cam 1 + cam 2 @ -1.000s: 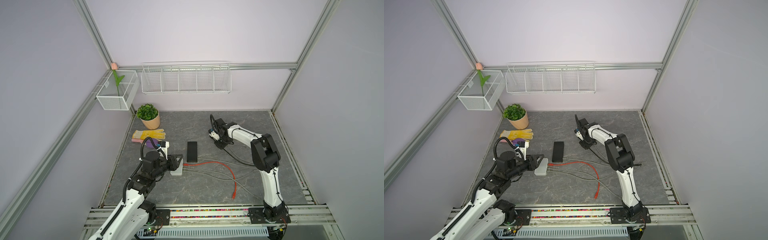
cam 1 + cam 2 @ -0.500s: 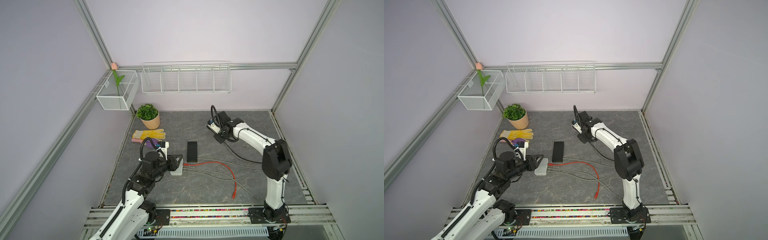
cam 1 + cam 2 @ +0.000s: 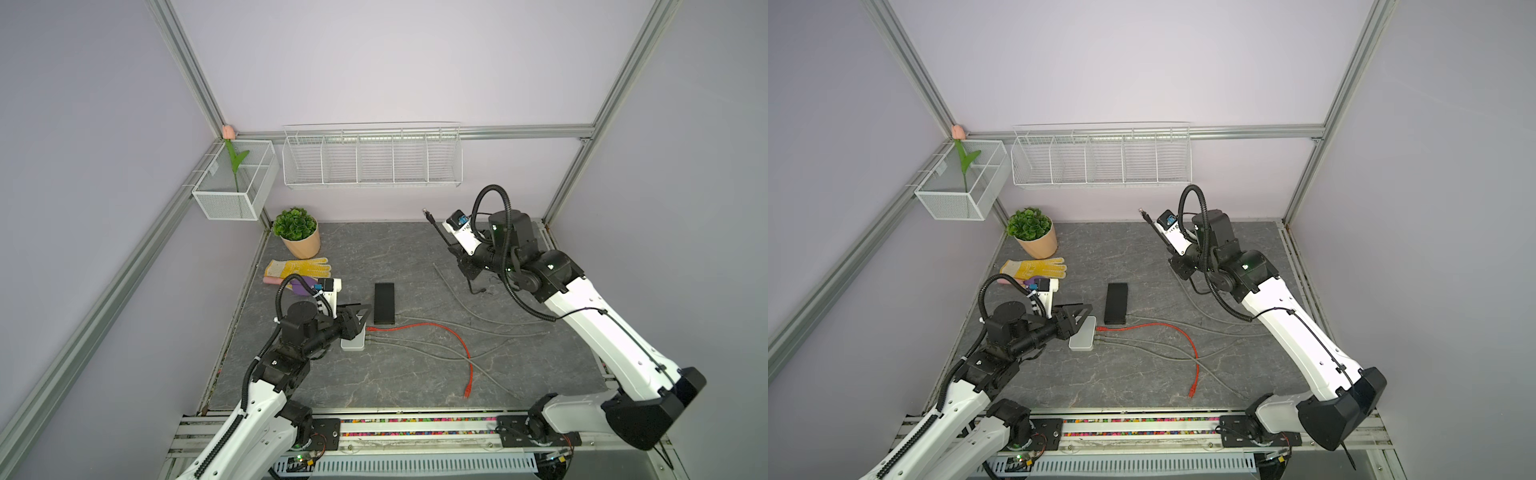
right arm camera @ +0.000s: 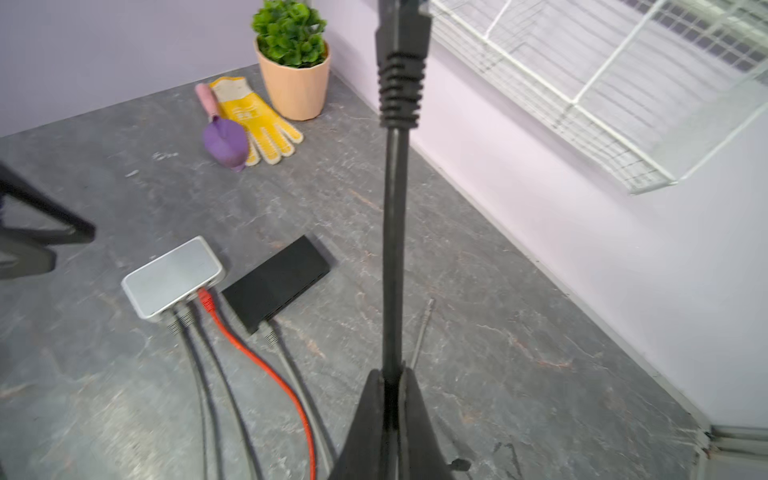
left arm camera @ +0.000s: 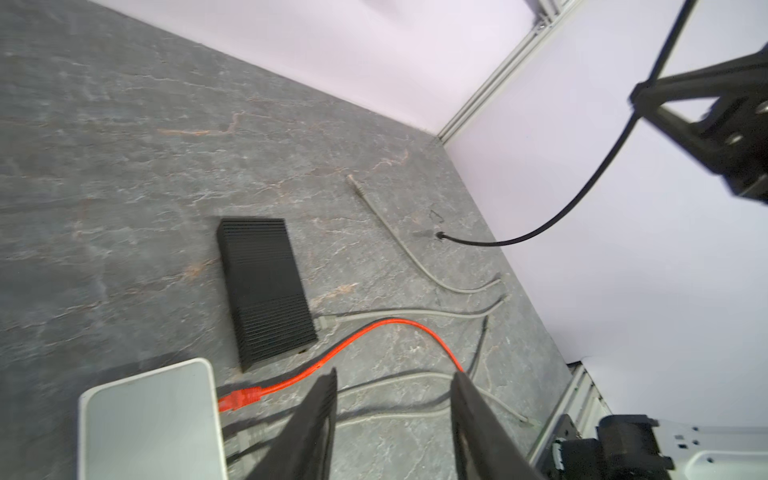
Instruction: Insert the plug into the switch port
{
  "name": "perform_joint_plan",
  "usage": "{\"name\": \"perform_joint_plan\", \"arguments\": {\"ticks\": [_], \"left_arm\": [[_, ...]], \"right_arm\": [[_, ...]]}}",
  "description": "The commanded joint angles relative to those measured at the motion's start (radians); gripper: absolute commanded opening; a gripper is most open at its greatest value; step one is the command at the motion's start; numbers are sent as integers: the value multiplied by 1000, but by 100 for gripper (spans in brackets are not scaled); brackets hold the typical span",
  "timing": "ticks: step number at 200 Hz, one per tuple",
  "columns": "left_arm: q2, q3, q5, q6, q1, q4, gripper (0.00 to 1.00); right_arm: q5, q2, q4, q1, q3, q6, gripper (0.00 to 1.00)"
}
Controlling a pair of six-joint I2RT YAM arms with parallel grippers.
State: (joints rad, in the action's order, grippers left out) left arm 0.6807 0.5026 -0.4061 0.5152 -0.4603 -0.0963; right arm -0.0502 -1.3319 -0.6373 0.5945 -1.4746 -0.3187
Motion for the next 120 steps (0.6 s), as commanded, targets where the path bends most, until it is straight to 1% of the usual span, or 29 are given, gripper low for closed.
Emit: {"name": "perform_joint_plan", "arguments": {"ticks": [1,16,41,79,96,120], "left_arm": [[-21,42,-51,-11,-49,133,50],[-21,50,-83,-4,-57,191,53],[-14,73,-113,-6,-57,243,56],[17,100,-119,-24,-57,263,57],[31,72,-128,14,-57,371,57],[59,78,-146,29,-57,424,57]], "right_arm": [[-152,36,15,15,92,-55,7],[-211,49,16,18,123,-65,7],[-309,43,-8,18,136,-80,7],[-474,18,-45,25,145,-90,7],[-493,-1,-60,36,147,-100,7],[-518,-33,-52,53,160,-95,7]]}}
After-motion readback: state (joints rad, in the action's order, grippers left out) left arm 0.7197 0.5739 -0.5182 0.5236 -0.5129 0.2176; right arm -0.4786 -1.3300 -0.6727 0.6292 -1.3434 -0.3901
